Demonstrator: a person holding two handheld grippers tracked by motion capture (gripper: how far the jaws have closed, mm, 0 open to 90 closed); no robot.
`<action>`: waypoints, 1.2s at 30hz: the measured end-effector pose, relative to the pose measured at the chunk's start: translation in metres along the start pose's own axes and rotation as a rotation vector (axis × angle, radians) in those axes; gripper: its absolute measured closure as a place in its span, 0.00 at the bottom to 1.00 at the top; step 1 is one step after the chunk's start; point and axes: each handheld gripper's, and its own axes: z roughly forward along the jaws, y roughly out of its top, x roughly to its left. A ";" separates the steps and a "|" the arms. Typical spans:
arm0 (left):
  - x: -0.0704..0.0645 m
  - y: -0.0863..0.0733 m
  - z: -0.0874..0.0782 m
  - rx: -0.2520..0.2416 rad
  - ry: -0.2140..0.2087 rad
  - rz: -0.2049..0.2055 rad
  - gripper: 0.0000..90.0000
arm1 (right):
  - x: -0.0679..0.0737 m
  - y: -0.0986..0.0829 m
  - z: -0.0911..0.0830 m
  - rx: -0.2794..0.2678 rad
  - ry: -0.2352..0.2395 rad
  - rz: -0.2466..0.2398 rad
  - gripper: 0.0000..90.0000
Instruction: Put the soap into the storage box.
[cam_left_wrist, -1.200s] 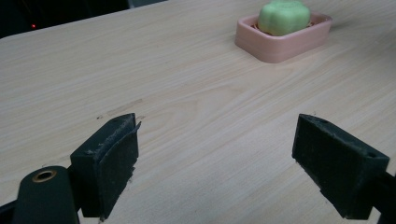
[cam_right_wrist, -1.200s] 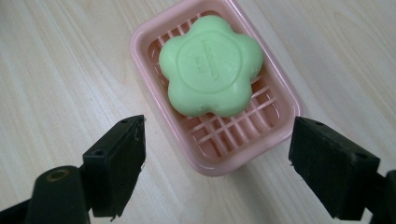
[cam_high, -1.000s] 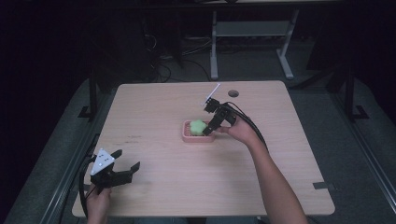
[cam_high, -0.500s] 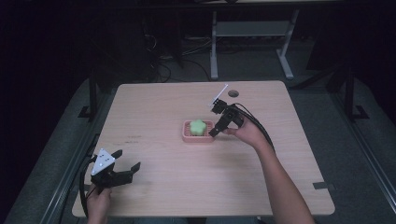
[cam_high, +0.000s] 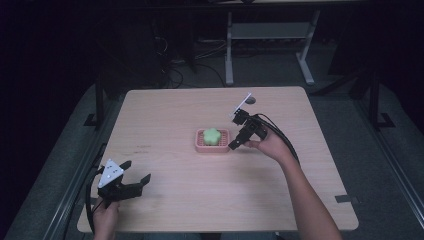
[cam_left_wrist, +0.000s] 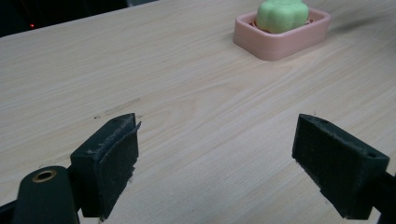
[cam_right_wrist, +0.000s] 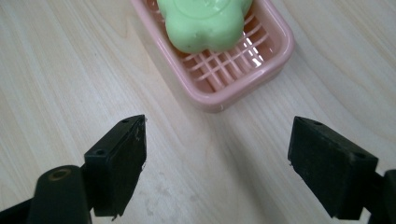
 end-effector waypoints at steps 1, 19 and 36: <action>0.000 0.000 0.000 0.000 0.000 0.000 0.16 | 0.000 -0.001 0.000 0.001 0.000 0.000 0.21; -0.001 0.000 0.000 0.006 -0.003 0.003 0.16 | 0.005 -0.029 -0.003 -0.013 0.013 0.001 0.21; -0.001 0.000 0.001 0.005 -0.004 0.002 0.16 | 0.005 -0.056 -0.009 -0.024 0.020 0.027 0.22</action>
